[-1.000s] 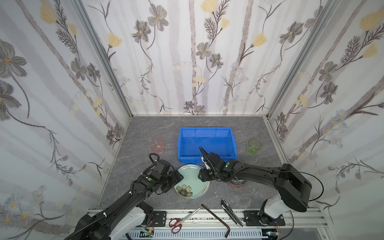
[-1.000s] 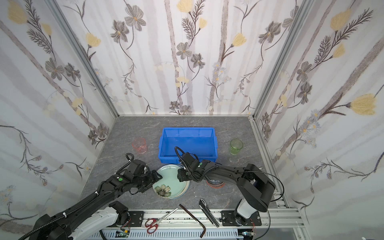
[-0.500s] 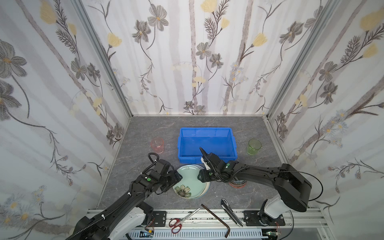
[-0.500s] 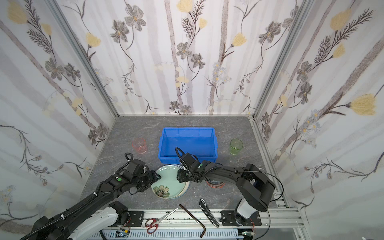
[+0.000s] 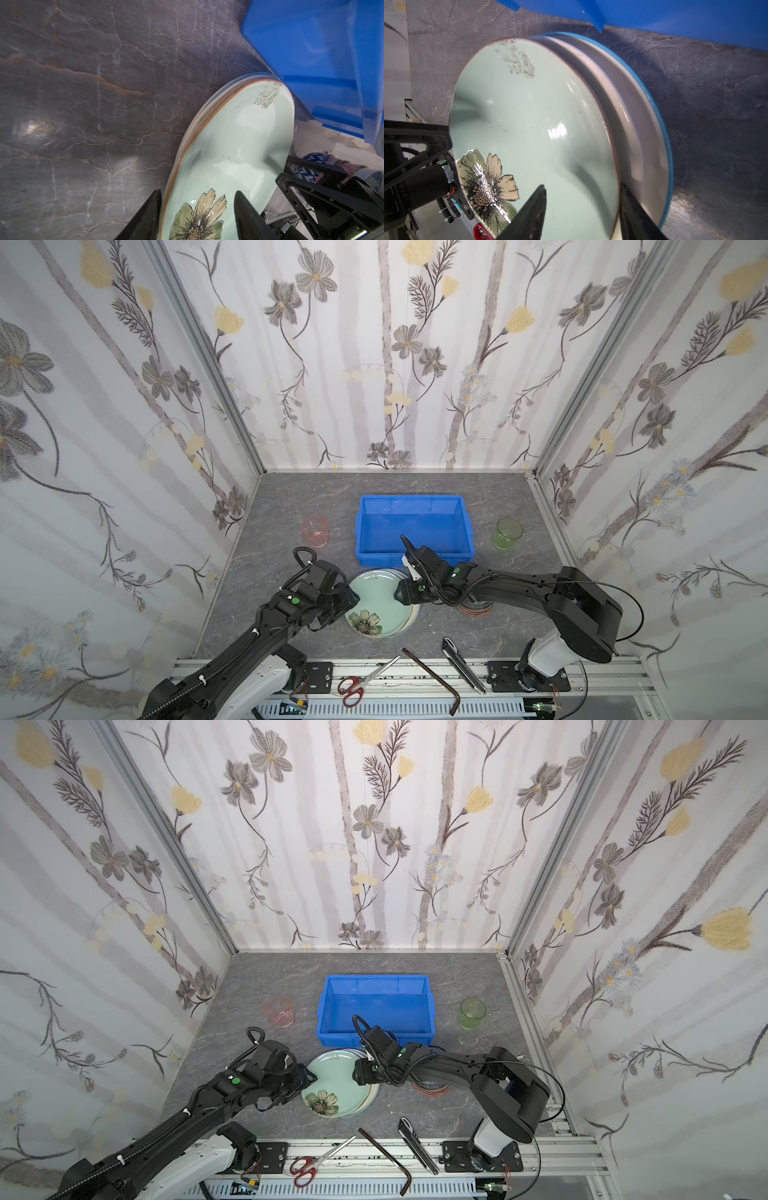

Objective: Place the mixed dishes into the plastic bin

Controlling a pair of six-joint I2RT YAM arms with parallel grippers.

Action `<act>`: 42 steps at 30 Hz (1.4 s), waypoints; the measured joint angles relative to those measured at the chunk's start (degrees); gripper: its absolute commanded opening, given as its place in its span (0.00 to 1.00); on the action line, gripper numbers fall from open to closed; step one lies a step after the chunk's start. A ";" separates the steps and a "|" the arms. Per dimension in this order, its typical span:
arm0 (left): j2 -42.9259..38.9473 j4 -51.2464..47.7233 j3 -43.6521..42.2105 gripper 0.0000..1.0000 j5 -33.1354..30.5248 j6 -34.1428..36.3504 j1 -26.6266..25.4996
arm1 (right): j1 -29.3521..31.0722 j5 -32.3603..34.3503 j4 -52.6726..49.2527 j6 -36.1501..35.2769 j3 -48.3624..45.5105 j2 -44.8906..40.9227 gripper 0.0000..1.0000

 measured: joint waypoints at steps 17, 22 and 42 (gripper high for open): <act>-2.47 0.44 -2.23 0.45 -0.46 0.24 0.04 | -1.07 -3.32 2.75 0.83 -0.81 0.98 0.55; -5.05 2.97 -5.07 0.41 -0.42 -0.20 0.04 | -1.09 -3.72 2.91 0.83 -0.81 1.07 0.55; -11.85 4.35 -9.01 0.17 -0.48 -2.60 1.14 | -1.42 -3.76 2.32 0.63 0.13 1.99 0.55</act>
